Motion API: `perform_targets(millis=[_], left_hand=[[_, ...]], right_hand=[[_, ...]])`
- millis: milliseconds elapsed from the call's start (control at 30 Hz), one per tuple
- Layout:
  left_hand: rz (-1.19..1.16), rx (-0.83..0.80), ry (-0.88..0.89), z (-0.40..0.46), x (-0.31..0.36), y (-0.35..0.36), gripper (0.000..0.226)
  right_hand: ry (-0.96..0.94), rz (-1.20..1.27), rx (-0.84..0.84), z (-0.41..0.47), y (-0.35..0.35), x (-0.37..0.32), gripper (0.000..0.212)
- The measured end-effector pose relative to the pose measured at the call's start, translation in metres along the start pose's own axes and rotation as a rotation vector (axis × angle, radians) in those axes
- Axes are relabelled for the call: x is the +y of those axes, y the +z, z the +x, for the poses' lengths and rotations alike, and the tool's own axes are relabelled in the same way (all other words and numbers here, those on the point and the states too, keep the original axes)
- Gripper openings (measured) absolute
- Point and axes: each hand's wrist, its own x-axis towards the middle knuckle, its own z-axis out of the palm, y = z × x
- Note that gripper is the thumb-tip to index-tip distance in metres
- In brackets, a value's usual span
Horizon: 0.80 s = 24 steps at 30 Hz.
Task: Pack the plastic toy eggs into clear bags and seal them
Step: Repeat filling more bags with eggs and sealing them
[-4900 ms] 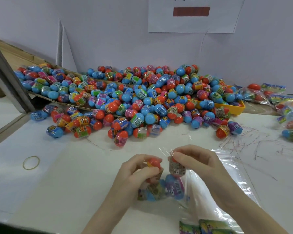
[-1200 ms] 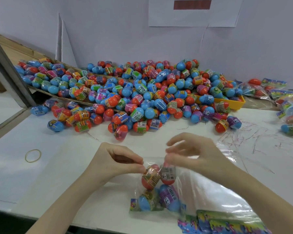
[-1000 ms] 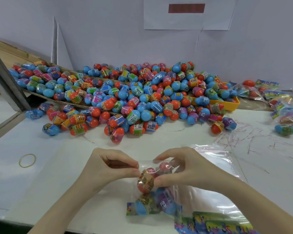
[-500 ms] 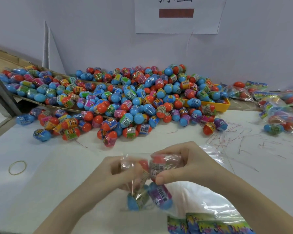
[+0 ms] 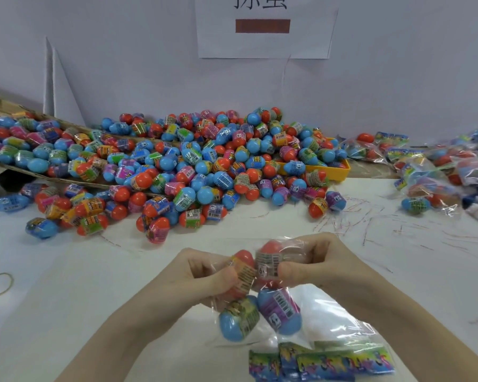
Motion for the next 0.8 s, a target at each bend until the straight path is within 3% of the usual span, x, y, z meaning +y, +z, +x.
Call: perform_targets(millis=[100,200,300,467,533,600,667,733,800], left_hand=[[0.009,0.028,-0.028,0.004,0.002,0.005,0.036],[0.023,0.1,-0.04,0.008,0.003,0.011,0.019],[0.03,0.133,-0.071,0.011,0.004,0.019,0.025],[0.089,0.321,-0.089,0.012,-0.003,0.018,0.046],[0.064,0.4,-0.116,0.011,-0.006,0.013,0.05],[0.049,0.456,-0.155,0.011,-0.011,0.01,0.045],[0.056,0.503,-0.191,0.015,-0.018,0.012,0.033],[0.123,0.524,-0.209,0.02,-0.025,0.015,0.02],[0.247,0.532,-0.209,0.024,-0.033,0.019,0.018]], right_hand=[[0.003,0.0,0.016,-0.006,-0.004,0.0,0.014],[0.061,-0.055,0.039,-0.012,-0.002,0.001,0.031],[0.127,-0.122,0.115,-0.014,0.001,0.006,0.037],[0.28,-0.249,0.032,-0.022,-0.017,-0.008,0.02],[0.146,-0.164,0.26,-0.021,-0.04,-0.024,0.018],[-0.125,0.191,0.614,-0.019,-0.074,-0.042,0.023],[-0.252,0.391,0.831,-0.016,-0.097,-0.05,0.057],[-0.13,0.273,0.803,-0.014,-0.1,-0.039,0.072],[-0.001,-0.073,0.628,-0.01,-0.084,-0.02,0.059]])
